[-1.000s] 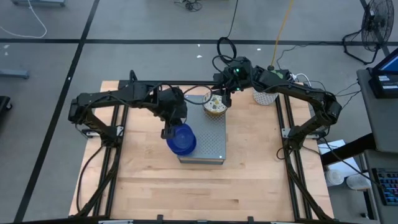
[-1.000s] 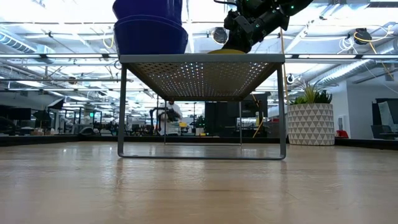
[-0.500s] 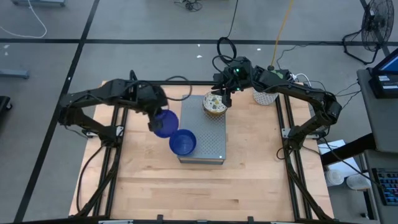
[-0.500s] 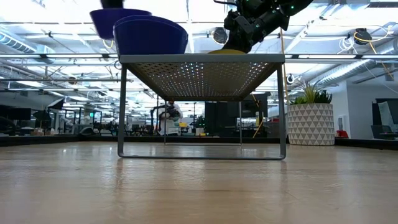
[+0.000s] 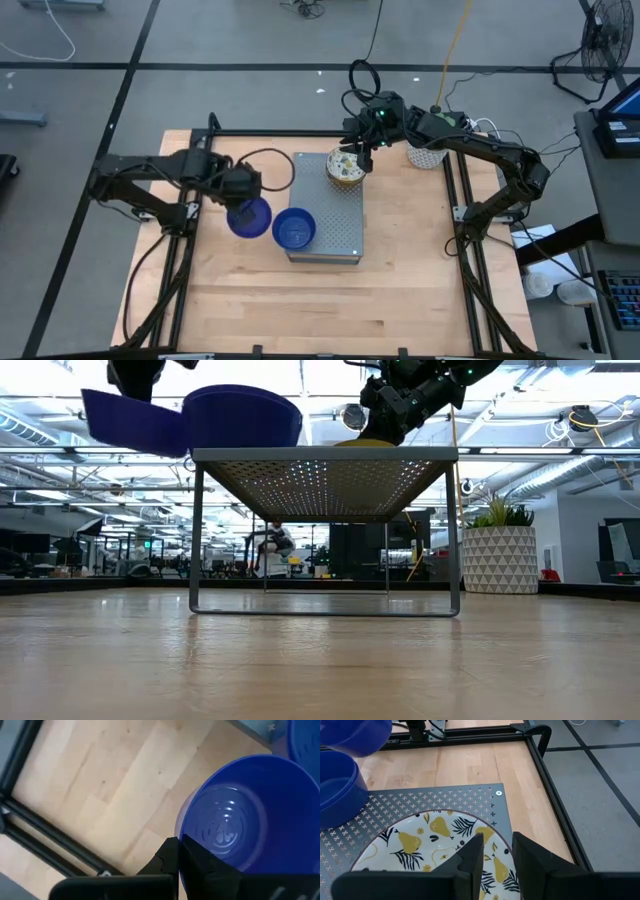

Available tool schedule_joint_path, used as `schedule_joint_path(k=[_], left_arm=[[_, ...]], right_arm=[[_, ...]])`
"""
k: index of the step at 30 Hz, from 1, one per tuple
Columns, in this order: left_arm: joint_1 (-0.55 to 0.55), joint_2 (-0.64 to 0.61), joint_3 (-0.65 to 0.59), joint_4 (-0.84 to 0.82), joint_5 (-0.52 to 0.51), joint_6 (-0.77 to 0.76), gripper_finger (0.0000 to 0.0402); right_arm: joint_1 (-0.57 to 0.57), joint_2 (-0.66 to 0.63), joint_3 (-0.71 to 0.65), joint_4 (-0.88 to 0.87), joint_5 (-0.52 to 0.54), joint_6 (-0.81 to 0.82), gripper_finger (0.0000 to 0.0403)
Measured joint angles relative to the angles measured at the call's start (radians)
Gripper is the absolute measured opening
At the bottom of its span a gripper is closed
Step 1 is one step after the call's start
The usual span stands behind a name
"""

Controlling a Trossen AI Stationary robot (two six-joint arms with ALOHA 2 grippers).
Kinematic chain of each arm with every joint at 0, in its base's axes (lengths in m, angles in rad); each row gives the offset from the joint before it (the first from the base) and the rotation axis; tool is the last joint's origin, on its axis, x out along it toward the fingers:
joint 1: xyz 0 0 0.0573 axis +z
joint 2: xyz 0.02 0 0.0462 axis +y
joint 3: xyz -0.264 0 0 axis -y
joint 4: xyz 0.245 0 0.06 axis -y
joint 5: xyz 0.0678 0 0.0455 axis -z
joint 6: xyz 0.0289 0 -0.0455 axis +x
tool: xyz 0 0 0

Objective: Pick & Place Mini bowls
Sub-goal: Stack the blue bowl on top of the blue bowl on the shelf

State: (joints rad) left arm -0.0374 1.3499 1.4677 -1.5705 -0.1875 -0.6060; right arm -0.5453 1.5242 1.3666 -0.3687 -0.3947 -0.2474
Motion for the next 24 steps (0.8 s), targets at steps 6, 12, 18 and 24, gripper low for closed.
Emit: schedule_joint_path(k=[6,12,18,24], left_arm=[[-0.025,-0.001,-0.041,0.051,0.046,-0.024,0.0003],[-0.048,-0.001,-0.042,0.086,0.056,-0.013,0.0003],[-0.05,-0.001,-0.042,0.096,0.056,-0.004,0.0005],[-0.052,-0.001,-0.042,0.161,0.058,0.058,0.0006]], right_arm=[[0.0,0.0,0.0,-0.002,0.0,0.0,0.0089],[0.0,0.0,0.0,-0.002,0.0,0.0,0.0089],[0.0,0.0,0.0,-0.002,0.0,0.0,0.0089],[0.0,0.0,0.0,-0.002,0.0,0.0,0.0089]])
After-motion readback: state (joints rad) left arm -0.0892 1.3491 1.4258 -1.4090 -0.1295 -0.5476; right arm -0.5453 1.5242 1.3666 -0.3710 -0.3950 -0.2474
